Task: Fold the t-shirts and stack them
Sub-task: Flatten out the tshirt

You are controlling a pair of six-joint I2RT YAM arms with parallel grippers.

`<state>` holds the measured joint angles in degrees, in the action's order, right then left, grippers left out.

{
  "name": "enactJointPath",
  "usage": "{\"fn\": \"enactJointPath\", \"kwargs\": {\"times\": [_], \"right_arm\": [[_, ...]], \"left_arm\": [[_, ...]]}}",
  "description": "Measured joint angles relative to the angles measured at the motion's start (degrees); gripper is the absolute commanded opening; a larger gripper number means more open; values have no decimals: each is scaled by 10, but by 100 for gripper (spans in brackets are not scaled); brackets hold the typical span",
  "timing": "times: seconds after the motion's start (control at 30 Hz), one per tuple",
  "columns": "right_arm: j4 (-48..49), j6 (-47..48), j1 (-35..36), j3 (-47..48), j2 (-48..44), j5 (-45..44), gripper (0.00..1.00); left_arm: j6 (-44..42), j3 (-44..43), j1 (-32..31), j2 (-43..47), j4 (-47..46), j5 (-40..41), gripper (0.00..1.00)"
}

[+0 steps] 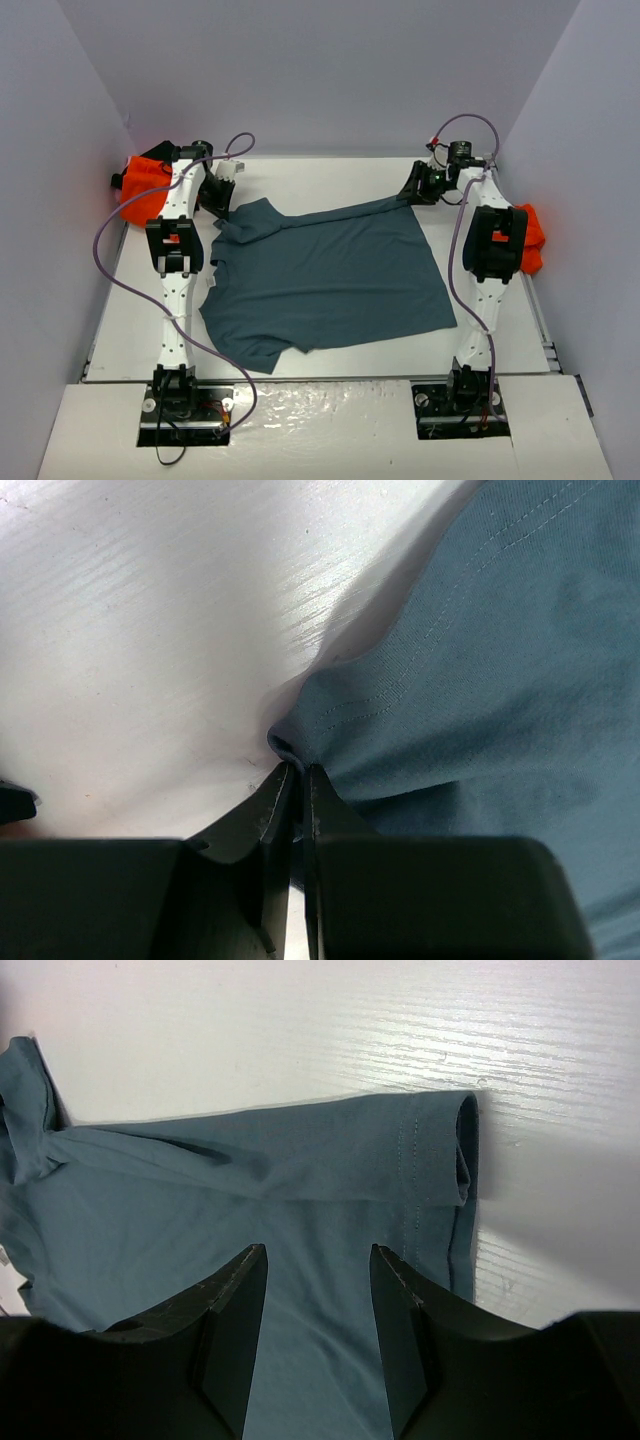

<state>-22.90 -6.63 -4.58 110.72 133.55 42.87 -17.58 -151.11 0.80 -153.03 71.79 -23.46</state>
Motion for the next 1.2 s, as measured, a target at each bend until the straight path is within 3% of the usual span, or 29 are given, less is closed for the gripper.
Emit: {"fn": "enactJointPath", "kwargs": {"times": [0.87,1.2], "right_arm": [[17,-28,13,62,82,-7,43],[43,-88,13,70,93,-18,41]], "left_arm": [[-2,0,0,0,2,0,0],[-3,0,0,0,2,0,0]]}}
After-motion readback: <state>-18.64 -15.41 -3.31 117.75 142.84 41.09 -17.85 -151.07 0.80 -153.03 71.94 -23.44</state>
